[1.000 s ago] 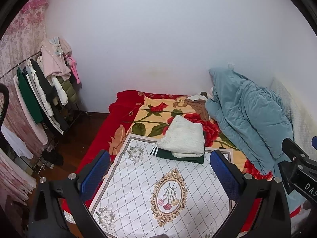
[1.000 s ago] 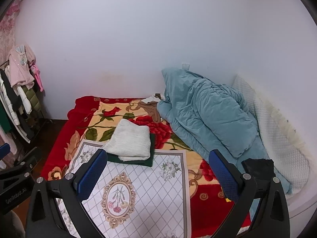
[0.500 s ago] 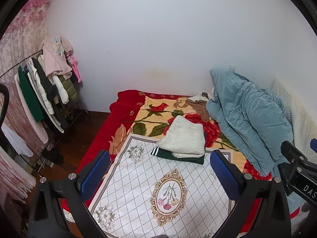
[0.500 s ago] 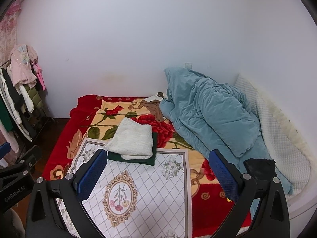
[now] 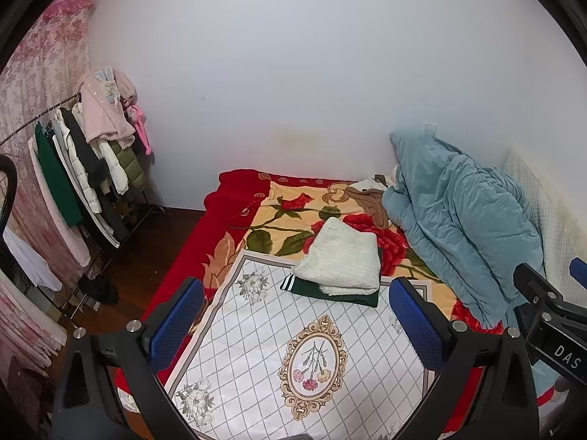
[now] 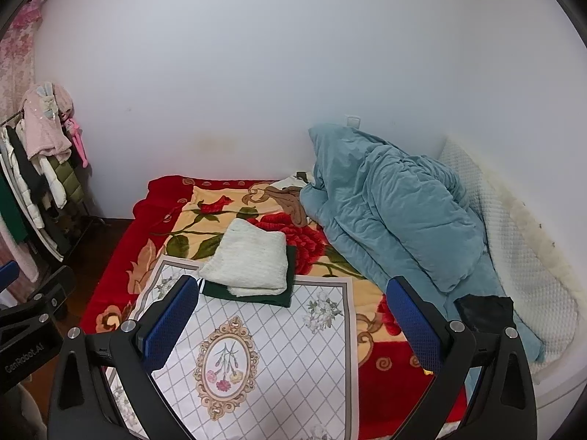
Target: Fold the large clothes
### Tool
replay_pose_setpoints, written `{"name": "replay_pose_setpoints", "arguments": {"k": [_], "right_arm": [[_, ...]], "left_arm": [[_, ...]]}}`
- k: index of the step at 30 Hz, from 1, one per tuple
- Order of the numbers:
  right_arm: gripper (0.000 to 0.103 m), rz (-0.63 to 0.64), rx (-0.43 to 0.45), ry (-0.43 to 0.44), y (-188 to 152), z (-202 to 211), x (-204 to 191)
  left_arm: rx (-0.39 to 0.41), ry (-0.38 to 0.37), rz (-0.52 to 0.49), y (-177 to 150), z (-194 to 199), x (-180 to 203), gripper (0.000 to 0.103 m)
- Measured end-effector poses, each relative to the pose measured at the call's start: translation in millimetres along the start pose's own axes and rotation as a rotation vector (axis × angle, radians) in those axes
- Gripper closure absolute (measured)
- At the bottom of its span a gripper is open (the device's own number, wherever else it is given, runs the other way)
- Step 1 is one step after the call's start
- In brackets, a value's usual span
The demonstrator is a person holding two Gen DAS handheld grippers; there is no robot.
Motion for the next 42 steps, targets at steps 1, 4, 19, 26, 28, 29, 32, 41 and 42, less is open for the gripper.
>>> {"name": "replay_pose_setpoints", "arguments": {"k": [1, 4, 19, 26, 28, 29, 32, 41, 42], "right_arm": [[0.000, 0.001, 0.000, 0.001, 0, 1, -1], [0.000, 0.007, -0.002, 0.005, 4, -3, -4], [0.000, 0.021, -0.012, 0.017, 5, -11, -11], [0.000, 0.024, -0.012, 0.017, 5, -13, -12], [0.000, 0.027, -0.012, 0.014, 6, -14, -13], [0.000, 0.029, -0.013, 0.017, 6, -16, -15], [0.000, 0.031, -0.012, 0.016, 6, -16, -15], [0.000, 0.034, -0.014, 0.020, 4, -18, -19], [0.000, 0.036, -0.015, 0.021, 2, -19, -21]], "left_arm": [[0.002, 0.000, 0.002, 0, 0, 0, 0.000], [0.001, -0.002, 0.001, 0, 0, 0, 0.000], [-0.001, -0.001, 0.003, 1, 0, 0, 0.000], [-0.003, -0.002, 0.003, 2, 0, -1, 0.000], [-0.004, -0.001, 0.002, 3, 0, 0, 0.000], [-0.004, -0.003, 0.003, 4, -1, 0, 0.000], [-0.003, -0.001, 0.003, 4, -1, 0, 0.000], [0.000, 0.009, 0.007, 3, 0, -6, 0.000], [0.000, 0.009, 0.008, 3, 1, -6, 0.000]]}}
Point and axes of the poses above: each gripper's, at about its wrist camera, not at the fingertips, and z roughly against the way its jaws point, x to its right, y to its top, the point moved 10 cm from there along -z, roughly the way its jaws point, and after that the axes turned 11 degrees about -z, right-handed, at the moved point
